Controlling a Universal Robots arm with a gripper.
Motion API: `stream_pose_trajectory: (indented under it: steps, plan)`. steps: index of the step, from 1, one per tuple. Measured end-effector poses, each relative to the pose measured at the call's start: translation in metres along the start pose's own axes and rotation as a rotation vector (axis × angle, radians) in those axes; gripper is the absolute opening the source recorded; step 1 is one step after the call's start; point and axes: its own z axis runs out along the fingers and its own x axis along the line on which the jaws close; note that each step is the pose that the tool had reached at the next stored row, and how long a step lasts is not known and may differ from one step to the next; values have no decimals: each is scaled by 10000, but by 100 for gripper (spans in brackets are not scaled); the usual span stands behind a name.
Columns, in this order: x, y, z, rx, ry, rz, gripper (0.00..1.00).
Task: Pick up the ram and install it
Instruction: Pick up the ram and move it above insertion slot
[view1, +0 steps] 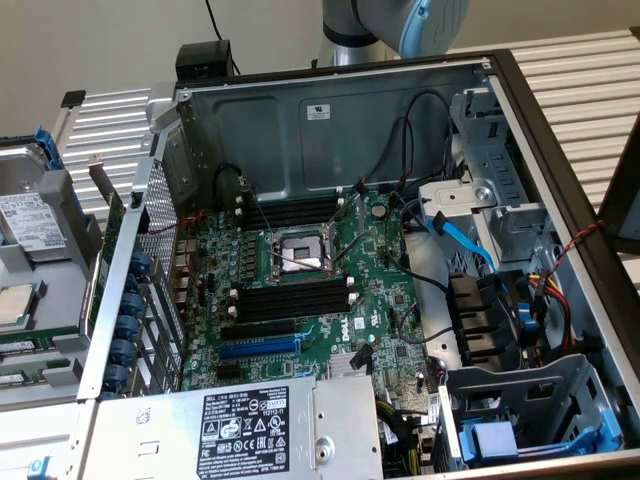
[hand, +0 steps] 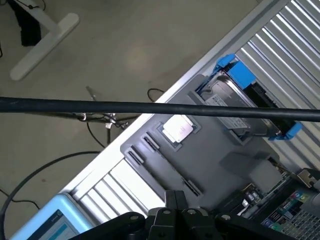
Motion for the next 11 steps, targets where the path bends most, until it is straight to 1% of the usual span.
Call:
stream_pose_trajectory:
  steps: [11]
  plan:
    - [0,0,10,11,112,-1995,11]
